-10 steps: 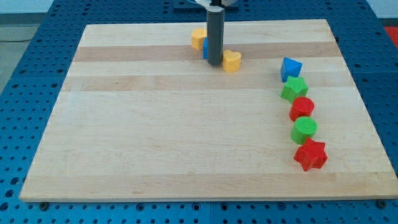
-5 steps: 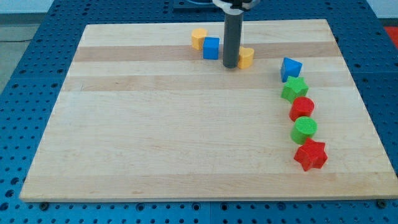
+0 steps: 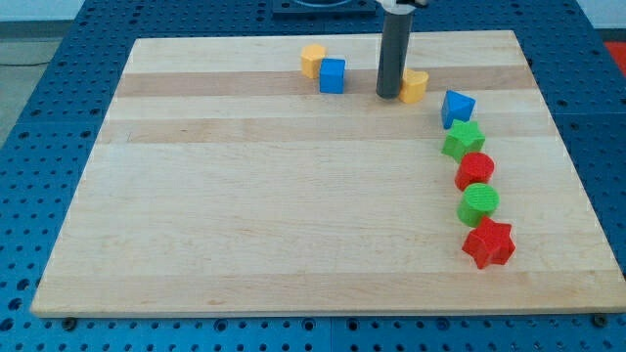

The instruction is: Push the yellow heart to the top of the blue triangle

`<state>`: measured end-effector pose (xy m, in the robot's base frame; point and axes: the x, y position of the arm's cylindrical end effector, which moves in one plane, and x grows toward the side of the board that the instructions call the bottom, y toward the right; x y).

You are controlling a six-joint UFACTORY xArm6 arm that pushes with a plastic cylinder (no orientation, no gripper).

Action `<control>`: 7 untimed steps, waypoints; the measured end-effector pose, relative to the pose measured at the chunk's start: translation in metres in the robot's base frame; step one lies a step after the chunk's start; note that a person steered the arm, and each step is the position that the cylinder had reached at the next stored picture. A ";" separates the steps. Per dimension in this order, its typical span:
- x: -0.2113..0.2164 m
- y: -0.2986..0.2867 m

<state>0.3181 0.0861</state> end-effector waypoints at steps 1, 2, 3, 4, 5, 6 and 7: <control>-0.008 -0.002; -0.008 0.009; -0.008 0.021; -0.008 0.030; -0.008 0.040; -0.007 0.044; -0.007 0.048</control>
